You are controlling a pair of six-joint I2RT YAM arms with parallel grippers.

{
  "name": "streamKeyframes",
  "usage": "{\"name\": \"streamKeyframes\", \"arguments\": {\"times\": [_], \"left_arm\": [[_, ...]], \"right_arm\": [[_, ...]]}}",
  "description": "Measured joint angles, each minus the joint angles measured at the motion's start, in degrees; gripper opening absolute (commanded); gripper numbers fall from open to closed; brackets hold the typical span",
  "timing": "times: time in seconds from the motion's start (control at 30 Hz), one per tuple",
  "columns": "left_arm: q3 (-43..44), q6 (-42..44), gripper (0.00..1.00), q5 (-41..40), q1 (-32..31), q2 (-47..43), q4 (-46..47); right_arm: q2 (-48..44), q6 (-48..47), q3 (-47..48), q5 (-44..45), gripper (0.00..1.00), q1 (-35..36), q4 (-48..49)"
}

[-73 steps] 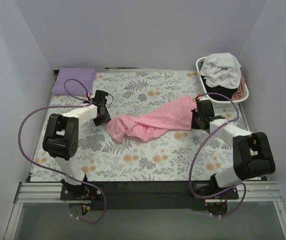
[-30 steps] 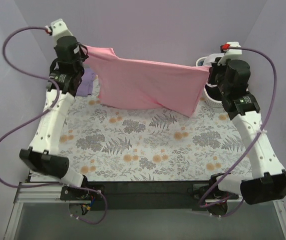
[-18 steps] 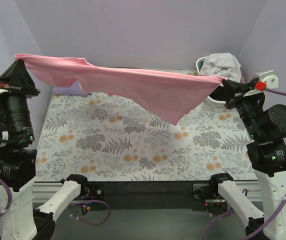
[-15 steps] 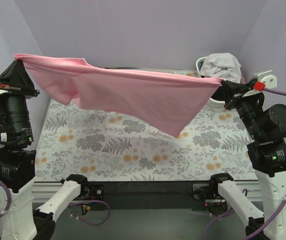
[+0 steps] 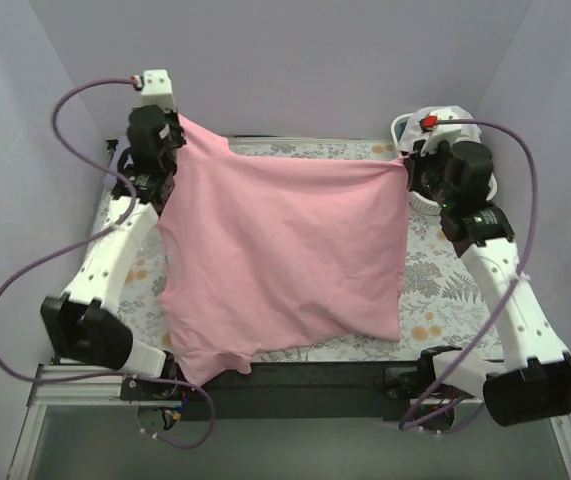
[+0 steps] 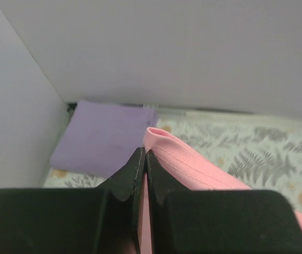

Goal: Fold and stack the t-shirts
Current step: Flatten the tshirt out

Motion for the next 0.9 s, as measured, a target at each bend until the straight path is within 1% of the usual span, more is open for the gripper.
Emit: {"name": "streamKeyframes", "arguments": {"times": [0.13,0.2,0.27,0.37,0.47,0.57,0.73,0.8,0.9], "left_arm": [[-5.95,-1.07,0.00,1.03,0.70,13.90,4.22],[-6.58,-2.23,0.00,1.92,1.31,21.35,5.55],[-6.40,-3.45,0.00,2.80,2.03,28.72,6.97],[-5.44,-4.85,0.00,3.80,2.78,37.29,7.43],[-4.13,-5.99,0.00,5.20,3.23,43.19,7.65],[-3.58,-6.73,0.00,6.23,3.41,44.96,8.39],[-2.89,-7.89,0.00,6.78,3.43,44.54,9.79],[-3.80,-8.44,0.00,6.91,3.43,43.52,10.05],[-6.95,-9.09,0.00,6.99,3.43,39.71,9.81]], "right_arm": [[12.04,-0.02,-7.45,3.21,0.01,-0.31,6.54],[19.34,0.20,-9.18,4.44,0.01,-0.70,9.33],[26.95,0.26,-9.44,5.05,0.01,-1.25,11.96],[36.13,0.37,-8.57,4.98,0.01,-2.14,15.17],[43.50,0.39,-6.36,4.11,0.01,-3.37,16.68],[47.01,0.46,-4.70,3.02,0.01,-4.61,17.79],[47.56,0.76,-3.50,1.57,0.01,-6.05,19.41],[47.28,1.29,-3.48,1.29,0.01,-6.43,19.80],[46.01,1.73,-3.80,0.92,0.01,-6.69,19.80]]}}
